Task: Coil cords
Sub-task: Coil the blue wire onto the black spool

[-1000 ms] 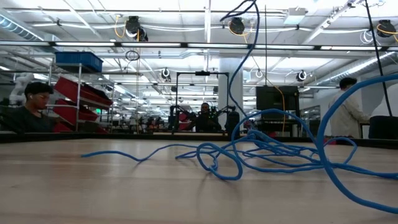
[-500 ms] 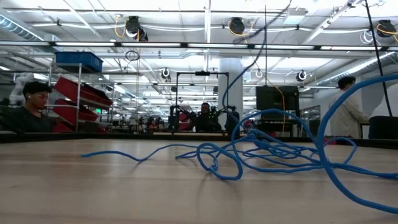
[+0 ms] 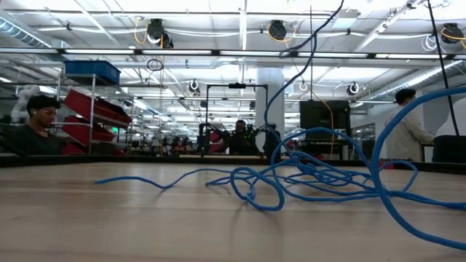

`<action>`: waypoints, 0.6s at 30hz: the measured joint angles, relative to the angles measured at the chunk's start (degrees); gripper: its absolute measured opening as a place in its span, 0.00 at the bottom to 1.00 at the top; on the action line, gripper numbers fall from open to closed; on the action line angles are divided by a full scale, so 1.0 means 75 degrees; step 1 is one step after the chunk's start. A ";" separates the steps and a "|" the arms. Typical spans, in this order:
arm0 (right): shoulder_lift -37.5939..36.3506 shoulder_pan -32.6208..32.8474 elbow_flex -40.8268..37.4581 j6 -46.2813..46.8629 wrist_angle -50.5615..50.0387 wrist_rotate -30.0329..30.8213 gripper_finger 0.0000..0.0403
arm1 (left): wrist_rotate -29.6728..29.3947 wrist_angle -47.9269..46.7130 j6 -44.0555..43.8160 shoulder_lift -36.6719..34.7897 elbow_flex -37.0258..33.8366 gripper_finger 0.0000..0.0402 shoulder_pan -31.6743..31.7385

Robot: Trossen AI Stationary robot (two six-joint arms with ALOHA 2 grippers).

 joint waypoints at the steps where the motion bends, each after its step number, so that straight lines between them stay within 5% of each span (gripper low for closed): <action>1: 0.0025 -0.0024 0.0000 -0.0067 0.0000 0.0085 0.00 | 0.0000 0.0000 0.0000 0.0000 0.0000 0.00 -0.0007; 18: 0.0110 -0.0075 0.0000 -0.0785 -0.0557 0.0731 0.00 | -0.0303 0.0028 0.0736 -0.0655 0.0000 0.00 -0.0643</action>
